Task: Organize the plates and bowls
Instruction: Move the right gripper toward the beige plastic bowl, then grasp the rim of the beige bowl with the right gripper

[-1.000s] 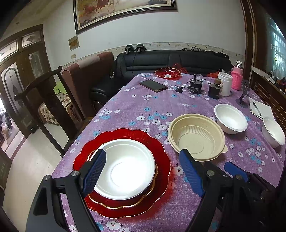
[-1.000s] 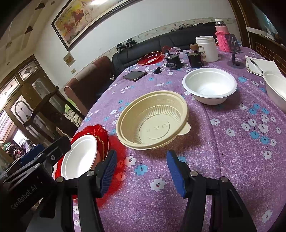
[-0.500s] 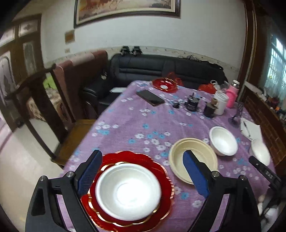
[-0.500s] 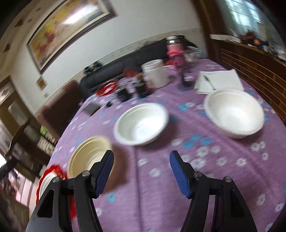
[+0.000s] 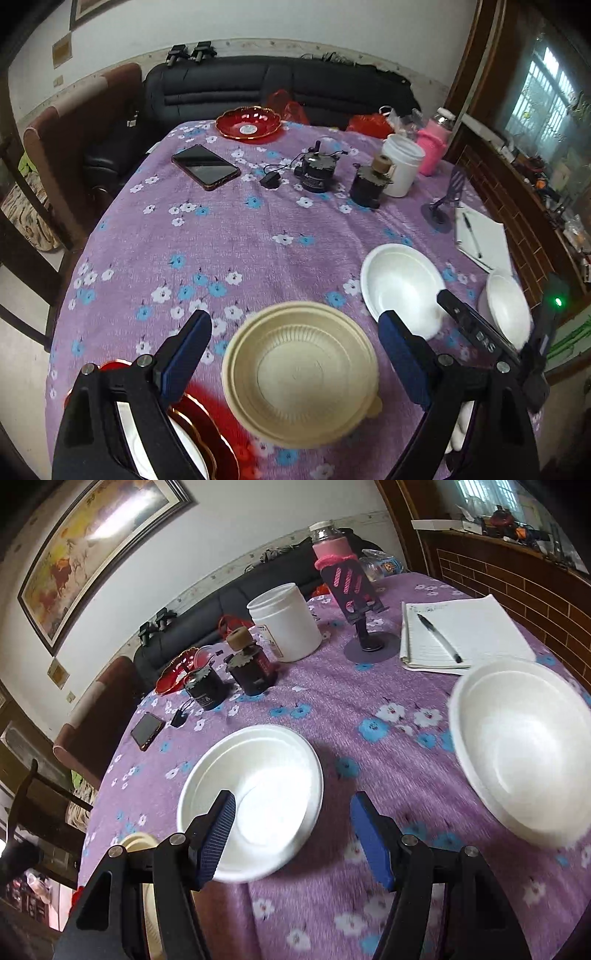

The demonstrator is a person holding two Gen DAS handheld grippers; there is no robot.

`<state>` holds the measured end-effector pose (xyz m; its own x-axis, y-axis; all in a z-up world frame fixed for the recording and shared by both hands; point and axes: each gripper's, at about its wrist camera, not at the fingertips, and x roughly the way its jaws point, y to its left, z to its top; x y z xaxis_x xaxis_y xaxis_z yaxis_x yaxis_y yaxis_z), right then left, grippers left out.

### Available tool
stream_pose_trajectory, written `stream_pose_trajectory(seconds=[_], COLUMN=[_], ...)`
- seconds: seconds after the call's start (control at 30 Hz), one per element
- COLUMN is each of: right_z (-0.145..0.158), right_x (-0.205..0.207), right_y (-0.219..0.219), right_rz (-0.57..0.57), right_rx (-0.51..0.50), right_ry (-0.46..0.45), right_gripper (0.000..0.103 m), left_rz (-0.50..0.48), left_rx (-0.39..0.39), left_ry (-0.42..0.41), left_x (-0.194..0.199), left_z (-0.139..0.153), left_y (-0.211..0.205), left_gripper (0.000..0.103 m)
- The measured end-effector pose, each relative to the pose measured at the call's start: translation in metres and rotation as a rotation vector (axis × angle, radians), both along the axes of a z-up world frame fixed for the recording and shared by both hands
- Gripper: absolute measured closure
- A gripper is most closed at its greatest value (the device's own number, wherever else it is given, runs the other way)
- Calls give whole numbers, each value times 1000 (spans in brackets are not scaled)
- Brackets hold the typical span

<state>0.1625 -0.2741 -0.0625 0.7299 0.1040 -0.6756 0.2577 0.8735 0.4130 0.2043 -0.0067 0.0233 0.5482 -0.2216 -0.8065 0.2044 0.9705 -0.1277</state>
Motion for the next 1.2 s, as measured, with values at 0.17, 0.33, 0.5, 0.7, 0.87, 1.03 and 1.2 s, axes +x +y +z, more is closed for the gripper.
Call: stream_pose_trajectory(seconds=[0.17,0.33,0.5,0.7,0.87,1.03,1.2], right_z=[-2,8,-3,-13,-29,-40,-38], right_x=[-2,-12,-17,-20,-17,-11,-13], right_y=[8,37,71,103,122,118,119], right_rz=[116,215,320,417,491,496,509], right_rx=[12,20,24,-26,-43,12,28], right_ry=[-31,-30,16,21,58,74,55], right_gripper=[34,34,33,33,33,46,73], left_rz=[-6,120,177,118,64,12,9], left_rx=[77,97,7,69,120,149,92], left_ry=[-44,33,103,169,219,254,321], left_x=[6,25,34,35,39,37,33], left_z=[2,-18,-35,-69,-97,-111,-118], left_y=[30,85,110,79,53,32,26], left_gripper=[12,12,12,12,12,32,75])
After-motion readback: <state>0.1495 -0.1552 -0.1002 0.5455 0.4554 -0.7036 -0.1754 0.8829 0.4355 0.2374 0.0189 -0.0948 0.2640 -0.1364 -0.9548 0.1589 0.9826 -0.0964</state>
